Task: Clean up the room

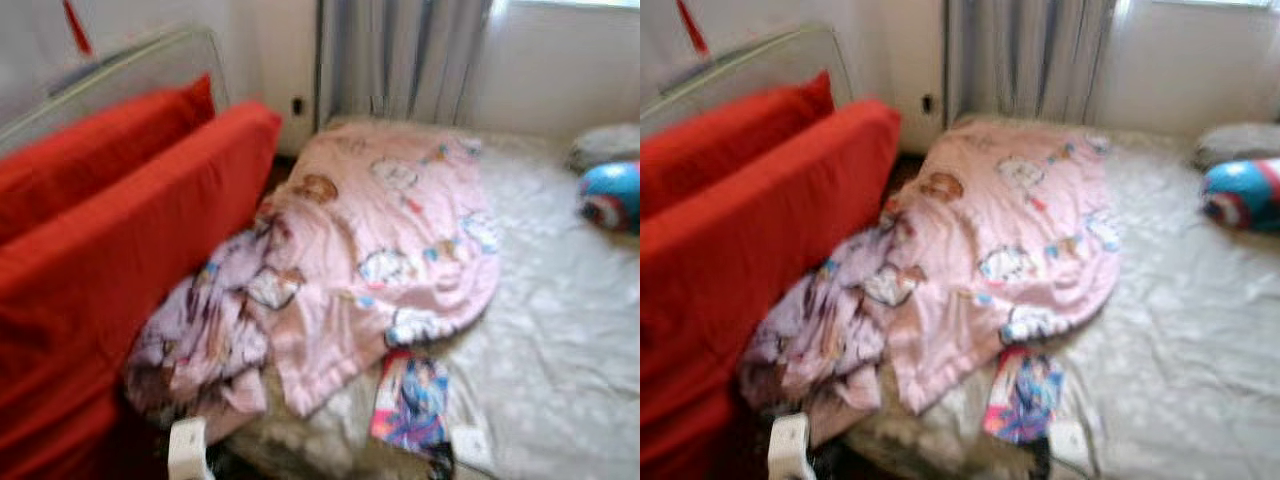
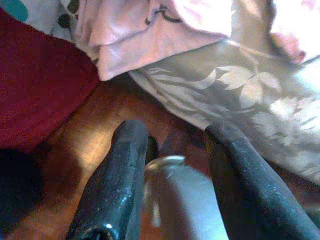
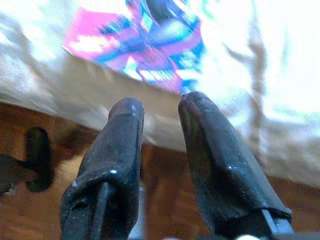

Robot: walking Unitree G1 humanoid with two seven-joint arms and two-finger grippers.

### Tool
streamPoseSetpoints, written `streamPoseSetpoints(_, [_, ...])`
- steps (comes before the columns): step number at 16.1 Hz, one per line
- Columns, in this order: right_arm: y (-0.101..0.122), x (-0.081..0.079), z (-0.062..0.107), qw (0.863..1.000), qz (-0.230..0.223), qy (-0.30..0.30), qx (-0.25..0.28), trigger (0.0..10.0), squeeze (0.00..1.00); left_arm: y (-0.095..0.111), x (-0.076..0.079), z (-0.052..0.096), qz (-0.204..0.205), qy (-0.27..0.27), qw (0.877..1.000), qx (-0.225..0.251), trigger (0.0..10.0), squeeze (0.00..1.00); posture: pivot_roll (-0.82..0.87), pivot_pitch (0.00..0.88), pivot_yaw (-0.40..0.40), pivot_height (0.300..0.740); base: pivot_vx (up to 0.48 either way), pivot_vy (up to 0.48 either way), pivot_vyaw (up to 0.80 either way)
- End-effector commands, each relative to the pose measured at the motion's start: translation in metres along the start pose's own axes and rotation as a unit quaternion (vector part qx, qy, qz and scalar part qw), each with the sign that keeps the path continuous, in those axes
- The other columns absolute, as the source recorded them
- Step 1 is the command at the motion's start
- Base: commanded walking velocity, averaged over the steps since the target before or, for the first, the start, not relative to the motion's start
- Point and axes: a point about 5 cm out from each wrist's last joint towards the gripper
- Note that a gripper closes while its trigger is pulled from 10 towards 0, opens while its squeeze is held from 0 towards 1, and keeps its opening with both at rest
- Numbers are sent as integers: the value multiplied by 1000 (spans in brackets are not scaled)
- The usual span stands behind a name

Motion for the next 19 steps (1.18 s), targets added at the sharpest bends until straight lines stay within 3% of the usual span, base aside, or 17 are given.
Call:
streamPoseSetpoints(1, [-9,4,3,1000,-4,-5,-11,10000,0,1,1,0,1,-3,1000,6,10000,0,-16,51,-19,740,0,0,0])
streamPoseSetpoints(8, [-1,4,4,999,-14,-1,41,10000,0,34,4,-3,-13,-30,995,96,10000,0,-11,59,-20,740,0,0,0])
streamPoseSetpoints(10, [3,4,5,997,-31,1,74,10000,0,64,7,-2,-29,-50,984,169,10000,0,-16,61,-21,740,0,0,0])
streamPoseSetpoints(12, [4,5,7,995,-36,-5,91,10000,0,80,16,2,-53,-79,971,221,10000,0,-19,58,-25,740,0,0,0])
streamPoseSetpoints(16, [7,7,9,991,-63,-12,118,10000,0,98,21,12,-55,-89,951,292,10000,0,-18,58,-27,740,0,0,0])
streamPoseSetpoints(19, [8,8,9,990,-58,-7,128,10000,0,104,25,20,-52,-92,940,325,10000,0,-25,47,-30,740,0,0,0])
Point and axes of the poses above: a point about 5 cm out from each wrist's last joint towards the gripper, its own z axis pointing back from the gripper into the wrist, its own y axis along the axis of the wrist's last joint, x = y × z, and after that the axes turned 1 degree about -z, right-handed
